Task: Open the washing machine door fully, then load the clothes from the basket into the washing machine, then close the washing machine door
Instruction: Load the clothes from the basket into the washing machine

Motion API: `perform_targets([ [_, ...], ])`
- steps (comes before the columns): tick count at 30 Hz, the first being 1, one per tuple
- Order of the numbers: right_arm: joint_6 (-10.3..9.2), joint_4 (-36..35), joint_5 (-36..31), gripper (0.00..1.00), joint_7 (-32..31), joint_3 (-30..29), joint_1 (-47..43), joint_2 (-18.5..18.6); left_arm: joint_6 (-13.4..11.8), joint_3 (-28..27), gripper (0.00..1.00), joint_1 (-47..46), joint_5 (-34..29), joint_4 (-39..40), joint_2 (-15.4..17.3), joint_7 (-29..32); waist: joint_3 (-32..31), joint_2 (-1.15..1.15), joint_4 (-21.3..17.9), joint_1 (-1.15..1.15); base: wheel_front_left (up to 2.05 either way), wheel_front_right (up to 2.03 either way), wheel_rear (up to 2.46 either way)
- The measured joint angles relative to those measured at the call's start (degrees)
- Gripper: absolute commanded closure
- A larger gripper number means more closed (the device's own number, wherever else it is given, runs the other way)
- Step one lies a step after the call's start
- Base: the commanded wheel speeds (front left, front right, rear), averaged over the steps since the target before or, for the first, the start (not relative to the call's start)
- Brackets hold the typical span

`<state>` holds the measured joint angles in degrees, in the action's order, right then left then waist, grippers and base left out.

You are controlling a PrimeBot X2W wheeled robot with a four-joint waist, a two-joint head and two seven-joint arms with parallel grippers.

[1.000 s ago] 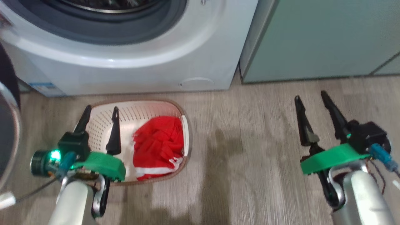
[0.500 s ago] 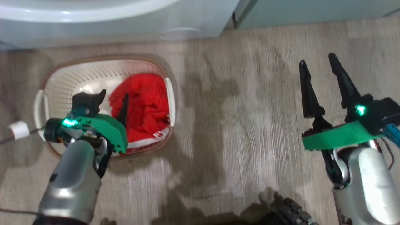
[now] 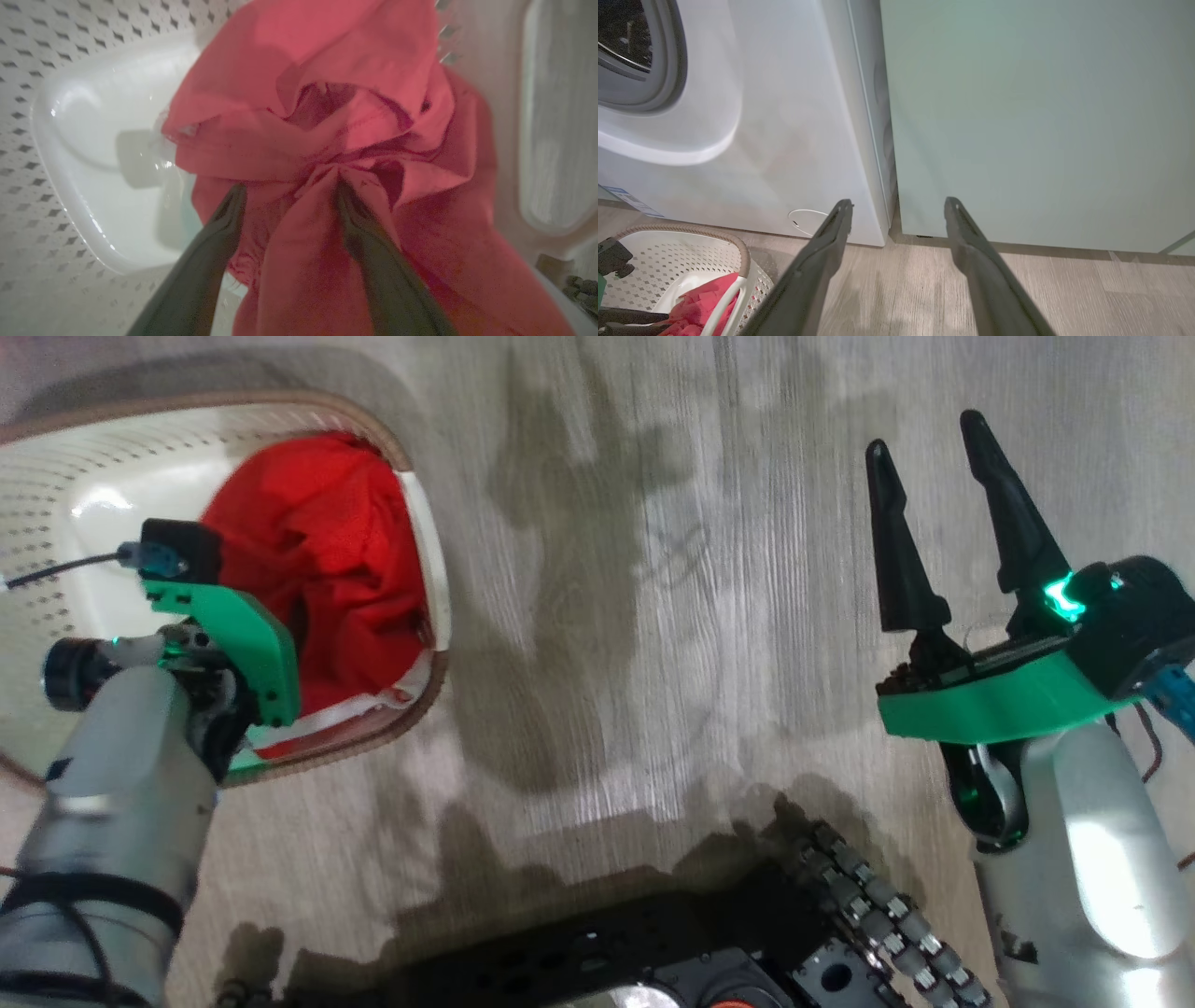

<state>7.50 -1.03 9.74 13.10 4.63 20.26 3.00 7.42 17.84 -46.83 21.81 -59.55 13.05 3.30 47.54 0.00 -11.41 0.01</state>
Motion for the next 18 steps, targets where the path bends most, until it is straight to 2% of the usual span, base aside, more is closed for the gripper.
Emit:
perform_targets([
  [7,0.00,0.57,0.44,0.00,0.63,0.82,1.53,0.00,0.01,4.76,0.00,-2.05,7.45,-1.22,3.76,7.53,3.98,0.00,-2.21,-0.01,0.00,0.00,0.00],
  [12,0.00,0.71,0.42,0.00,1.05,0.99,1.54,0.00,0.01,6.54,0.00,-4.22,10.72,-3.10,4.60,11.06,4.82,0.00,-2.47,-0.01,0.00,0.00,0.00],
  [13,0.00,0.71,0.41,0.00,1.05,1.00,1.54,0.00,0.01,6.77,0.06,-4.55,11.15,-3.71,4.61,11.84,4.82,0.00,-2.46,-0.01,0.00,0.00,0.00],
  [14,-0.01,0.71,0.41,0.00,1.07,1.01,1.54,0.00,0.01,6.90,0.78,-4.82,11.74,-4.27,4.61,12.66,4.81,0.00,-2.43,-0.01,0.00,0.00,0.00],
  [15,0.00,0.71,0.40,0.00,1.07,1.01,1.54,0.00,0.01,7.42,1.00,-5.03,12.24,-4.70,4.61,13.89,4.78,0.00,-2.41,-0.01,0.00,0.00,0.00],
  [18,0.00,0.70,0.33,0.00,1.11,1.02,1.54,0.00,0.01,8.33,1.00,-5.17,12.45,-5.67,4.65,12.96,4.48,0.00,-2.25,-0.01,0.00,0.00,0.00],
])
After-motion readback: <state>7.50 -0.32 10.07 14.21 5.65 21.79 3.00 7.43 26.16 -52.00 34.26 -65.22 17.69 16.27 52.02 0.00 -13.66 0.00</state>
